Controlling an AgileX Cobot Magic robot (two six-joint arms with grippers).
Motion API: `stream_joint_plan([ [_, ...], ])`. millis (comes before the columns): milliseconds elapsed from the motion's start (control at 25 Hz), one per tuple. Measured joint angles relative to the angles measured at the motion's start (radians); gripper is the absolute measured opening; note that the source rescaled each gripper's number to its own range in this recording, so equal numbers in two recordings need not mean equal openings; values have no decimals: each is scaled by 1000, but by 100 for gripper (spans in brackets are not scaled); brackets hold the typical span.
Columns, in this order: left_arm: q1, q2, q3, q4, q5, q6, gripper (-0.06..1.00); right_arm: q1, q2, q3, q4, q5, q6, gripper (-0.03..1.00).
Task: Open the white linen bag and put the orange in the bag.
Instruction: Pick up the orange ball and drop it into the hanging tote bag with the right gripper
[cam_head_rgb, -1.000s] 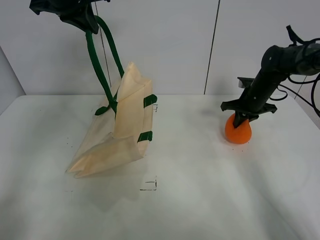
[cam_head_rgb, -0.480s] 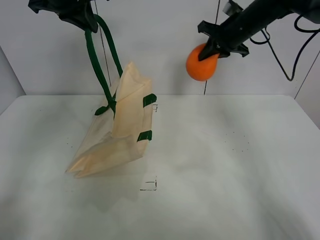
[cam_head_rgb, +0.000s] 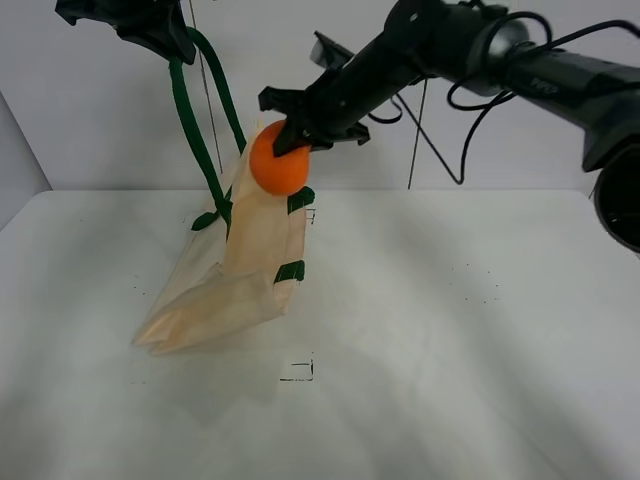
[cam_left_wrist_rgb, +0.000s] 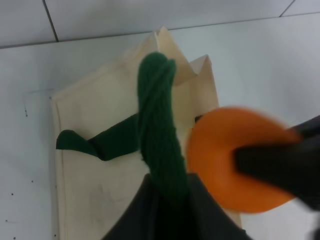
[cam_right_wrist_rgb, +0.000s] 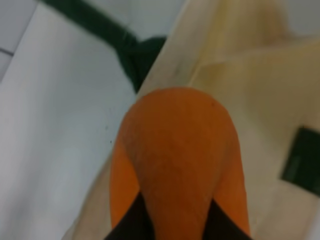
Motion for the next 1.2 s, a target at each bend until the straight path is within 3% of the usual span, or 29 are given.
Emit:
stream_joint_plan([
  [400,0,-1,0,0,0,0,0,38,106,0,-10,-18,26,1],
  [760,0,-2,0,0,0,0,0,38,162,0,98,-62,25,1],
  [920,0,-2,0,0,0,0,0,40,180,0,131,-66,-28,2],
  [960,0,-2,0,0,0,0,0,42,181,0,133,-67,-37,8],
  [1000,0,-2,0,0,0,0,0,44,181,0,137,-66,-44,22],
  [1120,0,-2,0,0,0,0,0,59,181,0,127,-66,-58,77],
  [1200,0,-2,0,0,0,0,0,66,177,0,101,-58,-65,91],
])
